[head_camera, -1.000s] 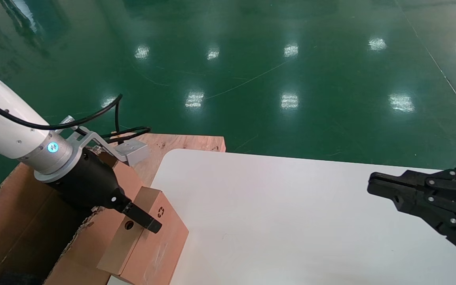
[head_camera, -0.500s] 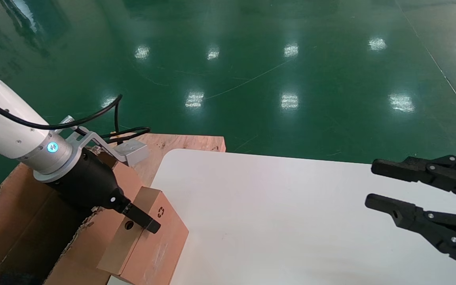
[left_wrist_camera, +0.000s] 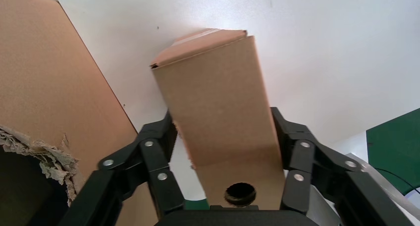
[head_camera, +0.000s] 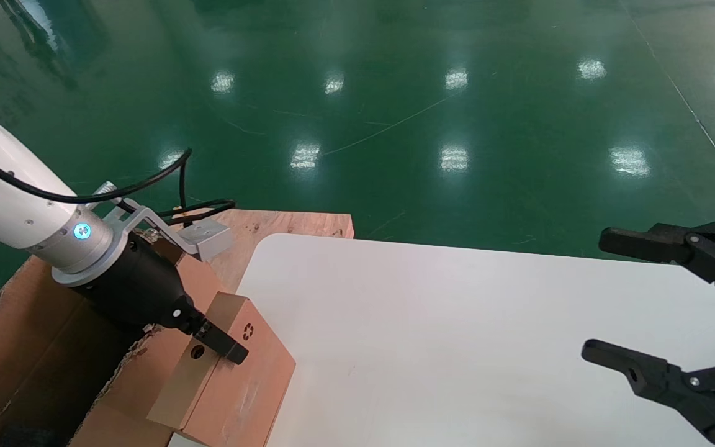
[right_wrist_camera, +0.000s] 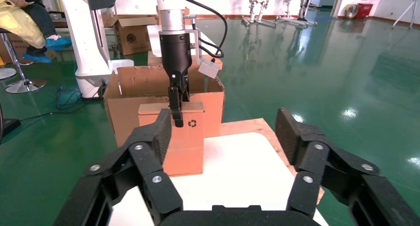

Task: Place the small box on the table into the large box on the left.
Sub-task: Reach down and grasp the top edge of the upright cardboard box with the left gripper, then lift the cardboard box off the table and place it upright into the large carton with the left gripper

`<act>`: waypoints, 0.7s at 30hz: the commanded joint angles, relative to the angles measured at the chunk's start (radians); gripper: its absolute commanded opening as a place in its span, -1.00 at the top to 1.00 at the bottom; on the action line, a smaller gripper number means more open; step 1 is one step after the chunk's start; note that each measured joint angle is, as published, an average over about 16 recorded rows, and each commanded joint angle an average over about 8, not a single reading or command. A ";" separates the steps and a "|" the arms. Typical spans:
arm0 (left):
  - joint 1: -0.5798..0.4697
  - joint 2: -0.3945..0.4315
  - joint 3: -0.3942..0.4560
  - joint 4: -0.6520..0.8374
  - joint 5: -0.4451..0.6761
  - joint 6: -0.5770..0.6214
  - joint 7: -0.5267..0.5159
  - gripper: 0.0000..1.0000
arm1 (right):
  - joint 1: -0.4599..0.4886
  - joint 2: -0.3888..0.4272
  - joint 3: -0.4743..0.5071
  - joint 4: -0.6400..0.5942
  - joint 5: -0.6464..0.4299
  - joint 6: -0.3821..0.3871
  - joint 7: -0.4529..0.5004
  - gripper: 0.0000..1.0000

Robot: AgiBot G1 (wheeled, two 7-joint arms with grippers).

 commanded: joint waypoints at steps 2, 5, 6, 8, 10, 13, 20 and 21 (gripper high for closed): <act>0.000 0.000 0.000 0.000 0.000 0.000 0.000 1.00 | 0.000 0.000 0.000 0.000 0.000 0.000 0.000 -1.00; 0.000 0.000 0.000 0.000 0.001 0.000 0.000 1.00 | 0.000 0.000 0.000 0.000 0.000 0.000 0.000 -1.00; -0.001 0.000 0.000 0.000 0.001 0.000 0.000 1.00 | 0.000 0.000 0.000 0.000 0.000 0.000 0.000 -1.00; -0.001 0.001 0.000 0.001 0.002 0.001 0.000 1.00 | 0.000 0.000 0.000 0.000 0.000 0.000 0.000 -1.00; -0.002 0.002 0.001 0.001 0.004 0.003 0.000 1.00 | 0.000 0.000 0.000 0.000 0.000 0.000 0.000 -1.00; -0.005 0.004 0.002 0.003 0.007 0.007 0.001 1.00 | 0.000 0.000 0.000 0.000 0.000 0.000 0.000 -1.00; -0.028 0.012 -0.002 0.027 0.027 0.015 0.022 1.00 | 0.000 0.000 0.000 0.000 0.000 0.000 0.000 -1.00; -0.038 0.015 -0.005 0.037 0.035 0.015 0.034 1.00 | 0.000 0.000 0.000 0.000 0.000 0.000 0.000 -1.00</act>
